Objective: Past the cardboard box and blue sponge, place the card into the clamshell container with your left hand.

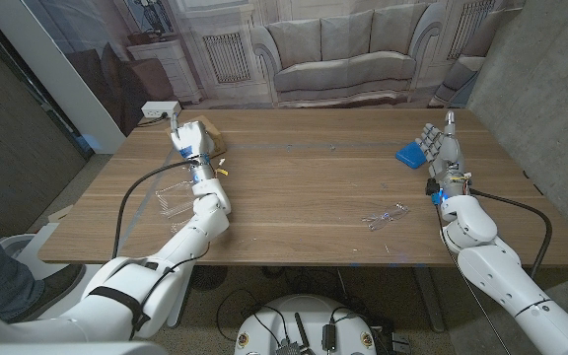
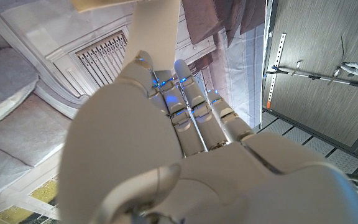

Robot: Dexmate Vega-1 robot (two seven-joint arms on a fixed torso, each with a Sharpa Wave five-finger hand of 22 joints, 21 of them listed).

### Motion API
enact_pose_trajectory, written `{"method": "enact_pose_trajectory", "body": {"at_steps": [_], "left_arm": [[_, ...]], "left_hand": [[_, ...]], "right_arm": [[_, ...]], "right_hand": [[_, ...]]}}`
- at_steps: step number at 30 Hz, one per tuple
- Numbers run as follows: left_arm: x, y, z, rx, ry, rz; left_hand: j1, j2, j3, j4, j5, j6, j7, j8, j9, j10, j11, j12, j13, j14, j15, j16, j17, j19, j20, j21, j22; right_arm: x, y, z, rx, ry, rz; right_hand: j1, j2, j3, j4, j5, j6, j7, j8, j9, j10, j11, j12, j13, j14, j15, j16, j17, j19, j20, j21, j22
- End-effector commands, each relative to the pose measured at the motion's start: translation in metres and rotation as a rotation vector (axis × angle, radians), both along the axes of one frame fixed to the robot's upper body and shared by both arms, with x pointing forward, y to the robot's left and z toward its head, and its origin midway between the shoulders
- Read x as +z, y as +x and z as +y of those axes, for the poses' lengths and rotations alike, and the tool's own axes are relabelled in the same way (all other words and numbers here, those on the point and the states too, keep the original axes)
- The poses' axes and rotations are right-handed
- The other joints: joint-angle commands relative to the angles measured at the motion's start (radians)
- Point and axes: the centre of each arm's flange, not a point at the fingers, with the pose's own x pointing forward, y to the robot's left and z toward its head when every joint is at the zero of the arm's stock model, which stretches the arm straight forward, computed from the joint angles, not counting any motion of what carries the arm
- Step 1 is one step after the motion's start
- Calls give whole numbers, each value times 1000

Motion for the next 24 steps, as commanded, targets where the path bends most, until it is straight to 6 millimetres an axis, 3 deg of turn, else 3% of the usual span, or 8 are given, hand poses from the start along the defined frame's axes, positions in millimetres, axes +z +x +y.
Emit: {"method": "enact_pose_trajectory", "body": {"at_steps": [1,24], "left_arm": [[5,-8,-1,14,9,-20],[27,-31,-6,1,-1,-58]], "left_hand": [[10,-3,9,0,-1,-1,7,0,4,6,9,8,6,12,-68,-4,1,10,-89,-1,0],[8,-6,18,3,-2,-2,11,-4,5,6,10,7,17,23,-68,-5,2,17,-83,-2,0]], "right_arm": [[-1,-4,-4,-11,6,-5],[3,-18,-15,-47,6,-17]], "right_hand": [[5,6,-8,-3,0,9,-3,-2,2,9,4,0,5,6,4,-6,4,6,-4,-7,2],[6,9,-10,-4,-1,10,-3,-2,2,9,6,0,5,7,3,-6,4,7,-4,-9,2]]}}
